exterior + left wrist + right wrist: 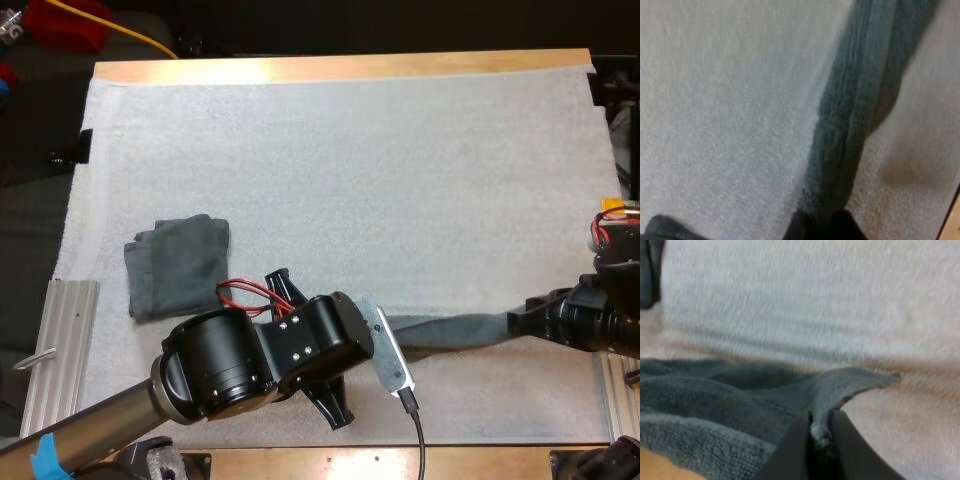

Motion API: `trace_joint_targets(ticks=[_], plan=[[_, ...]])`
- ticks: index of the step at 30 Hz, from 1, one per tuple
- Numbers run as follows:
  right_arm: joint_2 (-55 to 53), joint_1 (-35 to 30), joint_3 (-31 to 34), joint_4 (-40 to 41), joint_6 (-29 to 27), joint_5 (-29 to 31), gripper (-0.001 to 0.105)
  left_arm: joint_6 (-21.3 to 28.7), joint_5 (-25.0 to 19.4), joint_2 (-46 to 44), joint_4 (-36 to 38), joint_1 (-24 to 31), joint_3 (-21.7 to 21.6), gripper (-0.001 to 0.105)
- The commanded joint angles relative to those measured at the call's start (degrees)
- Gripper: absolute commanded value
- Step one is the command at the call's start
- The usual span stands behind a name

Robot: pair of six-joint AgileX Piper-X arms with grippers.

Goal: Pick towel from pile, fold and stack

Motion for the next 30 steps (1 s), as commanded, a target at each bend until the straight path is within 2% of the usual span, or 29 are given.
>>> trace_joint_targets(ticks=[1, 5, 10, 13, 17, 25, 30], plan=[[-0.2, 0.1, 1.0, 3.0, 0.1, -0.9, 0.001, -0.8, -0.9, -0.5, 0.6, -0.3, -0.1, 0.000], [-0.1, 0.1, 4.1, 2.5, 0.1, -0.8, 0.001, -0.1, -1.2, -0.1, 0.1, -0.1, 0.9, 0.000], [-0.1, 0.1, 8.2, 0.1, 0.1, -0.8, 0.001, 1.9, -1.2, 0.1, -5.4, 1.2, 7.1, 0.000], [-0.1, 0.1, 10.9, -3.8, 0.1, -0.8, 0.001, 2.5, -1.2, 0.0, -8.3, 3.7, 10.1, 0.000], [0.7, 0.1, 13.4, -9.5, 0.7, -0.8, 0.001, 4.8, -0.9, 0.0, -10.8, 8.4, 11.6, 0.000], [8.8, 0.1, 14.1, -19.6, 0.7, 1.6, 0.001, 11.5, 5.8, 0.4, -18.8, 17.4, 12.1, 0.000], [13.7, 0.0, 14.1, -24.9, 0.7, 5.3, 0.001, 14.2, 9.6, 0.4, -23.5, 22.6, 14.9, 0.000]])
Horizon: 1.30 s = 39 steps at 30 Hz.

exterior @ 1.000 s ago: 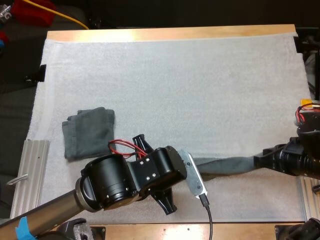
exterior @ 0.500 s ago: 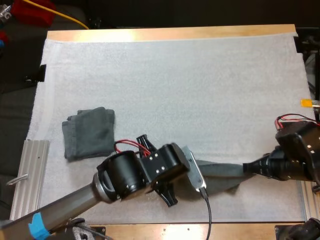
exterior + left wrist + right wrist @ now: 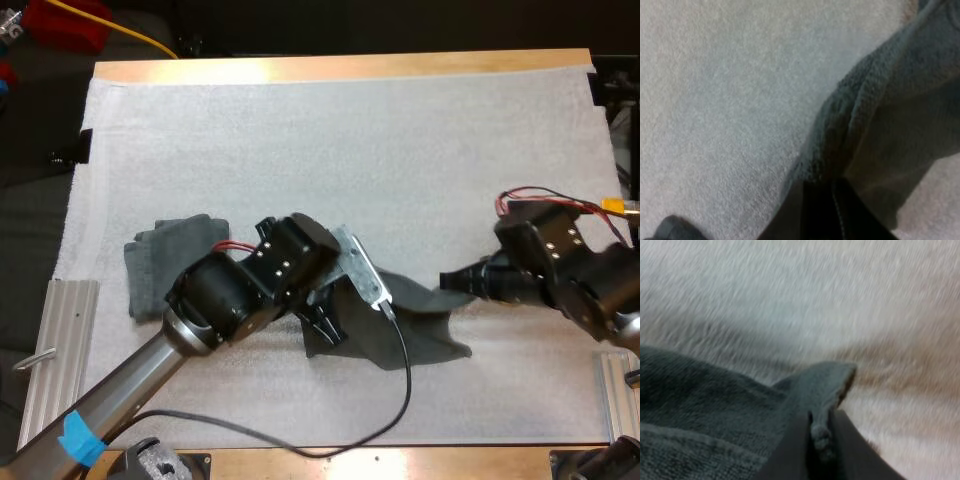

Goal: Pick towel from pile, fold and stack

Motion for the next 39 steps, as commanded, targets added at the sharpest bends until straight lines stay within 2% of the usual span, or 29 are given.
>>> trace_joint_targets(ticks=[1, 7, 19, 25, 28, 34, 39], plan=[[0.9, 0.0, 0.0, -1.7, -0.1, 1.0, 0.001, 0.8, 0.9, 0.1, -1.6, 1.1, 0.7, 0.000], [5.6, 0.0, 0.0, -6.5, -0.1, 2.1, 0.001, 3.4, 4.4, 0.1, -8.2, 4.8, 5.3, 0.000], [11.8, 0.0, 0.0, -18.1, 0.8, 7.0, 0.001, 5.1, 4.2, 0.1, -25.1, 8.8, 14.3, 0.000], [14.5, 0.0, 0.0, -22.4, 4.3, 8.7, 0.001, 5.1, 3.9, 4.4, -27.0, 11.0, 14.8, 0.000], [16.1, 0.0, 0.0, -24.1, 4.3, 8.7, 0.001, 5.1, 3.5, 7.8, -27.8, 11.1, 14.8, 0.000], [19.7, 0.0, 0.0, -26.5, 4.3, 11.7, 0.001, 4.5, -0.6, 12.9, -32.9, 11.1, 14.8, 0.000], [21.9, 0.0, 0.0, -30.7, 4.3, 13.4, 0.001, 4.5, -1.3, 14.6, -37.9, 11.1, 14.8, 0.000]])
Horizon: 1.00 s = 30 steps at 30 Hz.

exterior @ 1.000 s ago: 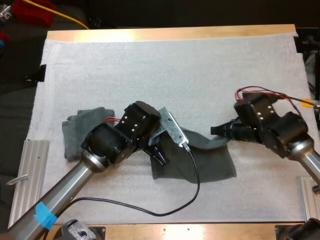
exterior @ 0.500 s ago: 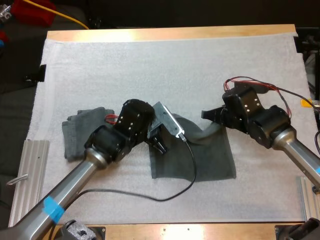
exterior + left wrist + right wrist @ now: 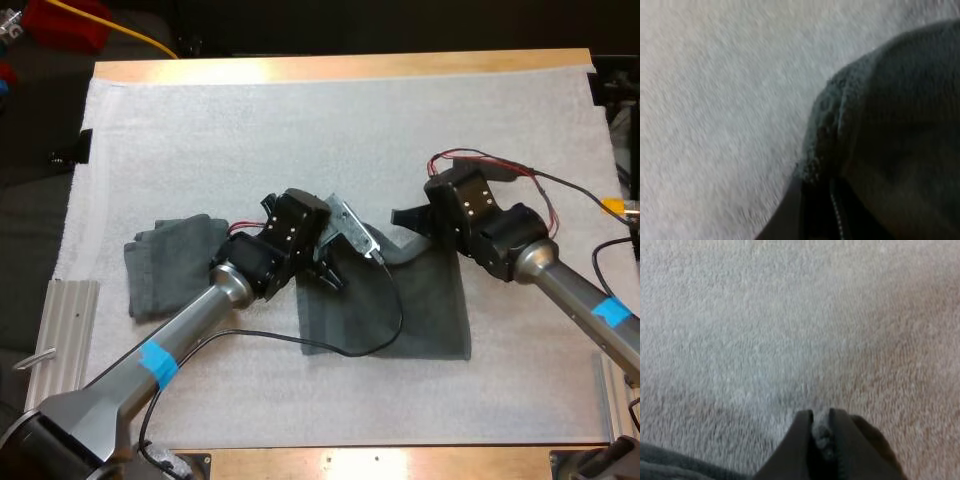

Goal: Pick towel from pile, fold and stack

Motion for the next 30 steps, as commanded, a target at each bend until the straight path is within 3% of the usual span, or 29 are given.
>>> trace_joint_targets(ticks=[1, 8, 14, 16, 18, 20, 25, 27, 30], plan=[[0.4, 0.0, 0.0, -1.7, 0.0, 1.4, 0.001, -0.6, -1.3, 0.2, -2.4, 0.0, -0.2, 0.000], [2.8, 0.0, 0.0, -6.0, 0.0, 4.4, 0.001, -0.5, -4.0, 1.8, -6.4, 0.0, -0.2, 0.004], [4.0, 0.0, 0.6, -6.9, 0.0, 6.5, 0.001, -0.5, -8.4, 3.2, -7.0, 0.0, -0.2, 0.027], [4.0, 0.0, 1.5, -6.9, 0.3, 6.7, 0.003, -0.5, -8.4, 3.5, -7.0, 0.0, -0.2, 0.043], [4.0, 0.0, 2.2, -6.8, 0.3, 7.5, 0.010, -0.5, -8.4, 3.5, -7.1, 0.0, -0.2, 0.059], [4.0, 0.0, 2.6, -6.4, 0.3, 7.8, 0.020, -0.5, -9.0, 3.5, -7.1, 0.0, -0.2, 0.068], [3.9, 0.0, 2.7, -6.4, -0.2, 7.3, 0.061, -0.5, -13.3, 3.5, -6.4, 0.0, -0.2, 0.068], [3.5, 0.0, 2.7, -6.0, -1.3, 7.3, 0.069, -0.6, -14.2, 3.5, -5.1, 0.0, -0.2, 0.068], [2.4, 0.0, 2.7, -5.3, -3.1, 8.1, 0.070, -1.1, -14.8, 3.5, -2.7, 0.0, -0.2, 0.068]])
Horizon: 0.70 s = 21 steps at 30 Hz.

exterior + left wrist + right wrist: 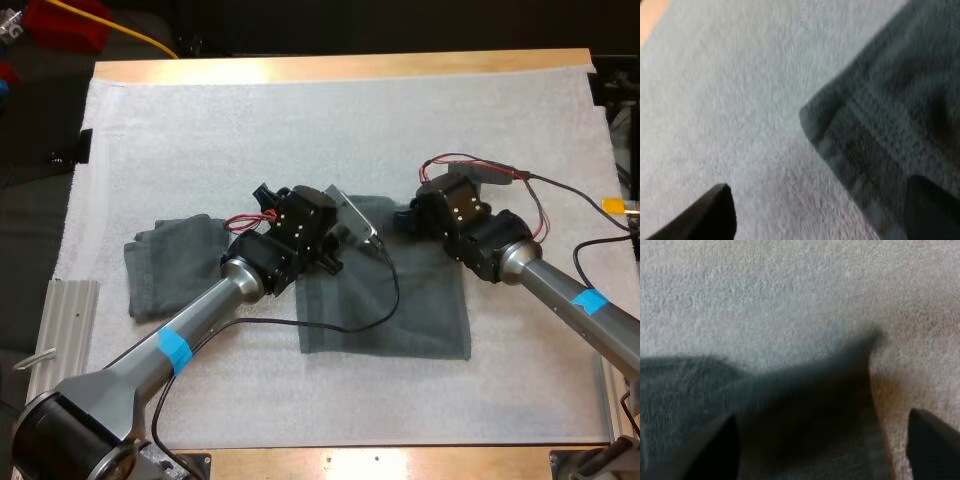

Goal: Pick towel from pile, fold and stack

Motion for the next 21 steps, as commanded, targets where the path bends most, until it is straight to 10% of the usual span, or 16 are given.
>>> trace_joint_targets(ticks=[1, 21], plan=[[-1.5, 0.0, -0.1, 0.9, -1.6, 1.4, 0.070, -1.1, -1.3, -0.1, 1.3, 0.0, -0.2, 0.068], [-11.5, 0.0, 0.1, 19.5, -9.0, -1.2, 0.070, -14.0, 6.5, -11.0, 16.3, 0.0, -0.4, 0.068]])
